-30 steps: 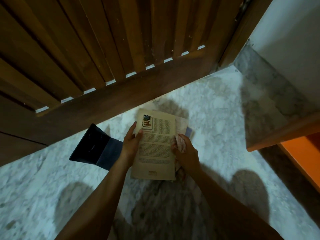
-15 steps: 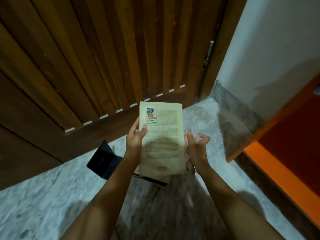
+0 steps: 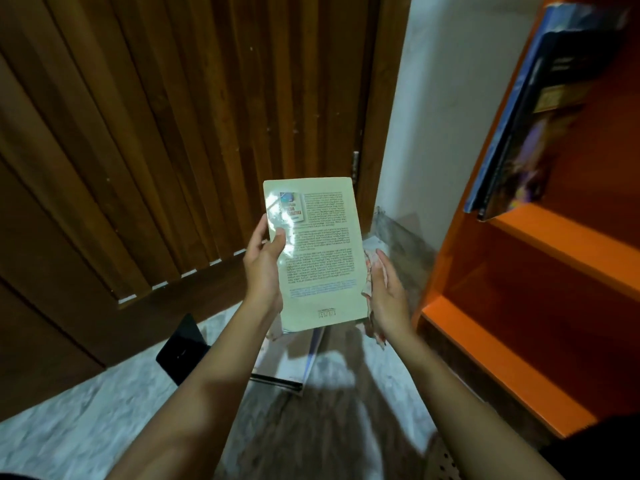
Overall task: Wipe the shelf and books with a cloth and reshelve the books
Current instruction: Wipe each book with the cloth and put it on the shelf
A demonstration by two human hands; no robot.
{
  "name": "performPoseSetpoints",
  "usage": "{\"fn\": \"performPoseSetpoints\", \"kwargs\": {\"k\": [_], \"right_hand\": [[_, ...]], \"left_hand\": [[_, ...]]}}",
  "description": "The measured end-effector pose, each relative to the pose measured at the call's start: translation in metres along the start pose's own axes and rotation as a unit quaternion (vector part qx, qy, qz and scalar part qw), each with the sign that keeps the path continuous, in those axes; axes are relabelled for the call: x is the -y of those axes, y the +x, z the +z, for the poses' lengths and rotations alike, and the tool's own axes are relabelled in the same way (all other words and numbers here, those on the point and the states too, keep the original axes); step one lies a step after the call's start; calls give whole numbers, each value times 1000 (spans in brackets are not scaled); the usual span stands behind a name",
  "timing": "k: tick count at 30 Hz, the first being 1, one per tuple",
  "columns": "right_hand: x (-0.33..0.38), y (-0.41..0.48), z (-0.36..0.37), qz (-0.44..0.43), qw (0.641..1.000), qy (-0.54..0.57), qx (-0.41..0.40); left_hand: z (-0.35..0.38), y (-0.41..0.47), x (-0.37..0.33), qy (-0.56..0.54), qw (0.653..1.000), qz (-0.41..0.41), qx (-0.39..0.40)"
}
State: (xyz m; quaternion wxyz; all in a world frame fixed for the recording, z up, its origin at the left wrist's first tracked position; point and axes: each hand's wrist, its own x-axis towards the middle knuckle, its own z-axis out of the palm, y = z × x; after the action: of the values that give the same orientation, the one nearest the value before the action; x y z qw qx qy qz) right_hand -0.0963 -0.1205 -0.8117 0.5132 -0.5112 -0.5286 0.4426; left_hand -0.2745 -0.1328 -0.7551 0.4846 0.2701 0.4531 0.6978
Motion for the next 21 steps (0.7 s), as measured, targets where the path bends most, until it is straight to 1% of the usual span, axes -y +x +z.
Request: {"fn": "performPoseSetpoints", "kwargs": {"k": [3,5,7,10,12,16,19,21], "right_hand": [[4,1,-10,-16,999,-35,-18],[6,3,-20,-43,996,-75,-27],[10,9,-31,-71,990,-111,-57],[35,22,-43,-128,974,-156,-103],[65,26,-40,-161,963,-180,-119],[114,29,-6,-230,944,-217,-91],[129,33,24,-300,909,-281,-66],[139,33,38,-340,885,-314,-49]], "left_hand": [[11,-10,-7,1,1000,5,10],[15,-15,-11,2,1000,10,17],[18,-18,-15,-7,1000,13,18],[22,-22,-18,-25,999,11,21],[27,-23,-19,-35,999,10,27],[36,-28,-21,-27,998,15,57],[44,-33,-24,-6,996,31,88],[47,-34,-27,-7,995,33,89]]}}
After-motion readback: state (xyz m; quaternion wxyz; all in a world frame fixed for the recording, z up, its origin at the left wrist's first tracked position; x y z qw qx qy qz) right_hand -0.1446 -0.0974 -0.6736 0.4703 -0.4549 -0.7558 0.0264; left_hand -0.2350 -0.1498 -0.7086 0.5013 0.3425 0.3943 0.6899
